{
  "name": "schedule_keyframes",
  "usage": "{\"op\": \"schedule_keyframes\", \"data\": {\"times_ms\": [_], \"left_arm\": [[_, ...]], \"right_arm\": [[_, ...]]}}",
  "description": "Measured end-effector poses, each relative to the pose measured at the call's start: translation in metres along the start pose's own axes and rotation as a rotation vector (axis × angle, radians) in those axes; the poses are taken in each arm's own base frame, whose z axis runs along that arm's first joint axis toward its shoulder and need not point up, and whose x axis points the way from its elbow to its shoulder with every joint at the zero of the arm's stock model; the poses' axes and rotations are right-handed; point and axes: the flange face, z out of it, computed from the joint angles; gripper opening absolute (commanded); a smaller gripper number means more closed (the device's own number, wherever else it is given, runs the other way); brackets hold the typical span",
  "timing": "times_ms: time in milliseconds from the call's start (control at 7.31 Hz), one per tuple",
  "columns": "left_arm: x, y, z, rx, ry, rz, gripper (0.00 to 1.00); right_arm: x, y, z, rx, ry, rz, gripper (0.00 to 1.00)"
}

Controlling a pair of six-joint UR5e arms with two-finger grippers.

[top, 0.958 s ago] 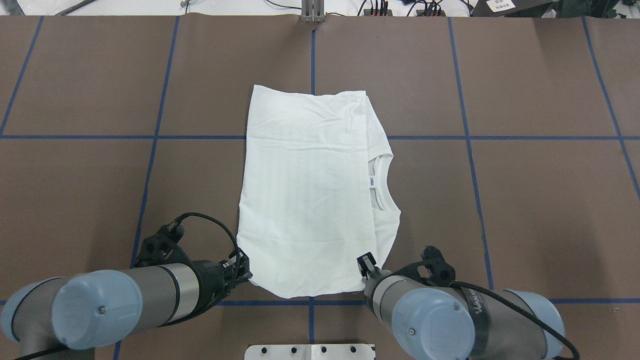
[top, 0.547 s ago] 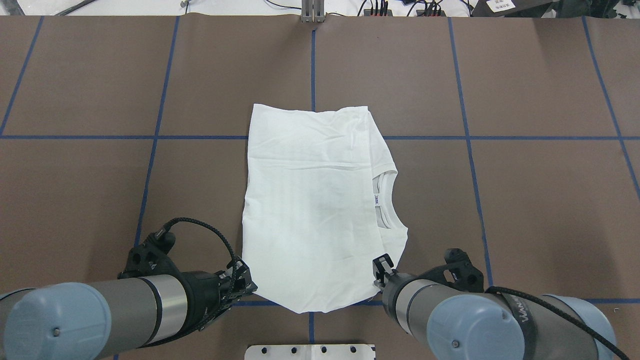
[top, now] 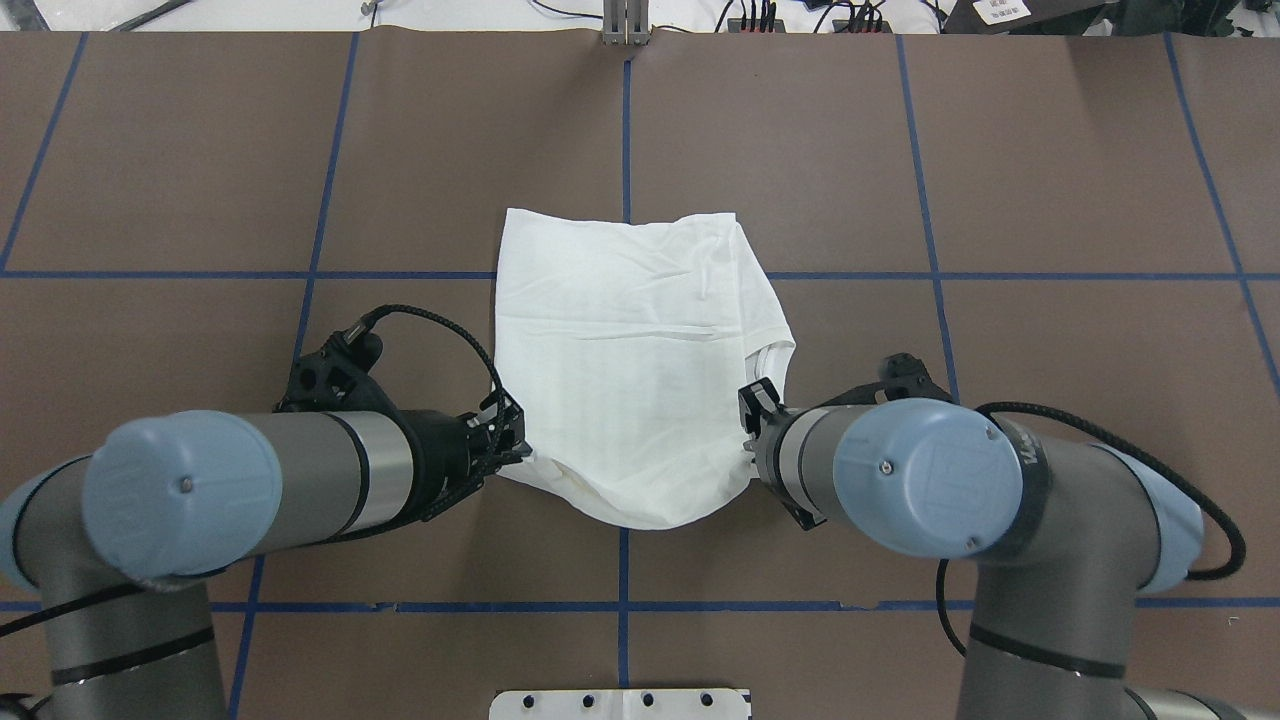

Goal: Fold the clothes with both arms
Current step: 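Grasp the near edge with both grippers and lift it toward the far edge, then lay the near edge onto the far edge with both grippers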

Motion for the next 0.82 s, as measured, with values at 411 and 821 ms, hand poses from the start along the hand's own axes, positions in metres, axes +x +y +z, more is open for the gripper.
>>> {"op": "schedule_keyframes", "data": {"times_ms": [411,821], "left_arm": [[0.035,-0.066,0.037,0.087,-0.025,0.070,0.00],[0.055,-0.121,0.092,0.153,-0.027,0.097,0.00]], "right_arm": [[-0.068,-0.032,0.051,0.032,0.018,-0.042,0.00],[-0.132,-0.051,0.110,0.038,0.038,-0.052,0.00]]}}
